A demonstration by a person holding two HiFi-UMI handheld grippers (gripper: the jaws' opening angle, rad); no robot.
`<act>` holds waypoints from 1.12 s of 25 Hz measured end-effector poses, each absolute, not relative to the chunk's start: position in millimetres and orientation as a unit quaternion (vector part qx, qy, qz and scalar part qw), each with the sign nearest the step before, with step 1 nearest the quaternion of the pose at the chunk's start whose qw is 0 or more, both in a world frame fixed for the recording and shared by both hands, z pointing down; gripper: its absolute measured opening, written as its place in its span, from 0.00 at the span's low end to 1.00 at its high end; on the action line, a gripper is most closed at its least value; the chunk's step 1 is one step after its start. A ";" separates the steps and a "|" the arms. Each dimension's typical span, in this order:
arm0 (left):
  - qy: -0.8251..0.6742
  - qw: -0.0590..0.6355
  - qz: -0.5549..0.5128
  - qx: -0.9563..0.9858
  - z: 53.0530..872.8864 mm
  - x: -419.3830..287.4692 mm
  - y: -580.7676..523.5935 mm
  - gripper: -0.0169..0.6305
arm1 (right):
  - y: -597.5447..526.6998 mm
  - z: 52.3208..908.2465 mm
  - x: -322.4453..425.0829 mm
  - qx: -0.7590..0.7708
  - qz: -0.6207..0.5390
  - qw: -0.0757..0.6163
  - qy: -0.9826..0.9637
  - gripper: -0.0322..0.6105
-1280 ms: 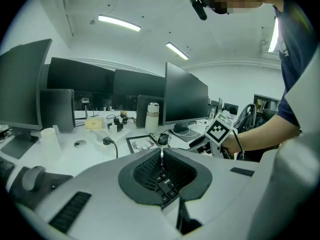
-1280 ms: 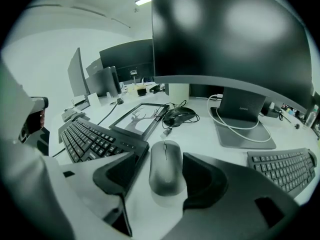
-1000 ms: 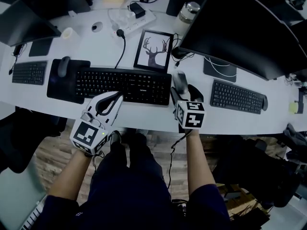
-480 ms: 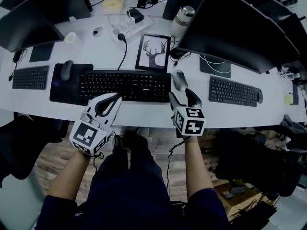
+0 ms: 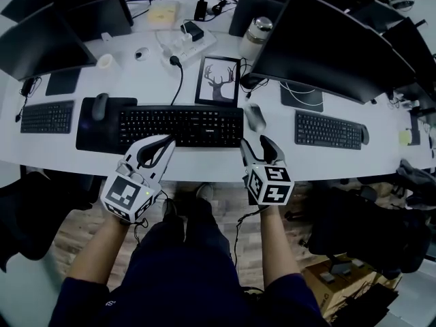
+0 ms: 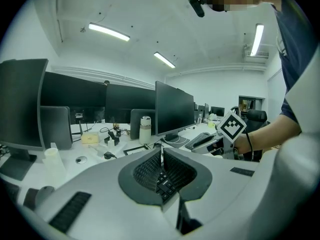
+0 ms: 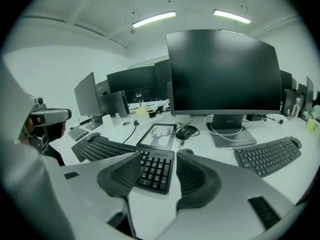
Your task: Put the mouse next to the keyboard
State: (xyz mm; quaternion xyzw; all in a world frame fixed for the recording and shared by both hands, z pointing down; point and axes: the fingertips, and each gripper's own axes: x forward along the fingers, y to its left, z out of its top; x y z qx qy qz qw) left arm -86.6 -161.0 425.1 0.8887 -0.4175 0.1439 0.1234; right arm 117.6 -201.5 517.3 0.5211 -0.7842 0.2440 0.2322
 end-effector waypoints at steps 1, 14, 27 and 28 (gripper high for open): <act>-0.417 0.122 0.143 0.889 422.9 -87.0 -160.7 0.09 | -199.8 514.9 117.2 0.522 0.244 0.230 -0.785 0.40; -0.421 0.110 0.134 0.891 403.9 -88.8 -155.2 0.09 | -188.0 483.9 104.0 0.505 0.233 0.205 -0.806 0.29; -0.420 0.103 0.126 0.893 391.5 -85.1 -150.6 0.09 | -184.6 450.2 97.7 0.501 0.215 0.172 -0.821 0.21; -0.420 0.102 0.125 0.893 390.1 -84.7 -150.3 0.09 | -184.1 447.3 97.1 0.501 0.212 0.169 -0.822 0.19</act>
